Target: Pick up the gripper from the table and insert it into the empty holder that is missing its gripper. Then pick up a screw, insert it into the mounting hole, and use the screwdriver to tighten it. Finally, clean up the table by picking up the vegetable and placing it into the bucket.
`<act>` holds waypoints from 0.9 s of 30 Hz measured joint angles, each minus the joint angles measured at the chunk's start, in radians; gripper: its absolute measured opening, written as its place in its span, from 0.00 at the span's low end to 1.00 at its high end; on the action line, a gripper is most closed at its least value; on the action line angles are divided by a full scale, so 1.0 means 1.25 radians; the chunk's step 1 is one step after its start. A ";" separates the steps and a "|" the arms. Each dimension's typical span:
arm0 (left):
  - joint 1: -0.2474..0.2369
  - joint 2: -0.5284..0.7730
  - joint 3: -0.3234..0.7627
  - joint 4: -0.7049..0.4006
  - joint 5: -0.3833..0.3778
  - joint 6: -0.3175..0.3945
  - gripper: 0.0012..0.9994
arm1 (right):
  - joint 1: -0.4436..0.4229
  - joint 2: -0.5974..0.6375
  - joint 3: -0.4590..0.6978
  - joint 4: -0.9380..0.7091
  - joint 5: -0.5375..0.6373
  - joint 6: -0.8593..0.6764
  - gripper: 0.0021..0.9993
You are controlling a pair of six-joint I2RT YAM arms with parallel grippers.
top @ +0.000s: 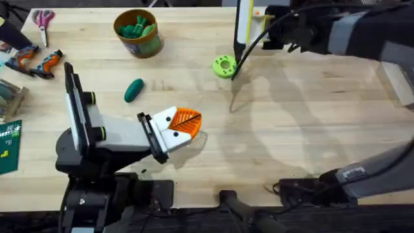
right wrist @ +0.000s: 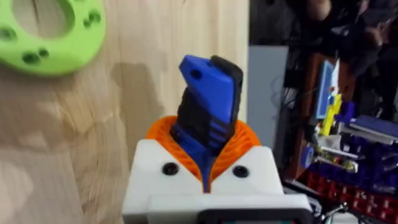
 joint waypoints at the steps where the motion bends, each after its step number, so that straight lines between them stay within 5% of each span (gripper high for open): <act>1: 0.000 0.000 0.000 0.000 0.000 0.000 0.00 | -0.010 0.018 0.000 0.010 0.000 -0.008 0.02; 19: 0.000 0.000 0.000 0.000 0.000 0.000 0.00 | -0.063 0.134 0.007 0.027 0.012 -0.049 0.02; 27: 0.000 0.000 0.000 0.000 0.000 0.000 0.00 | -0.063 0.134 0.015 0.002 0.014 -0.044 0.64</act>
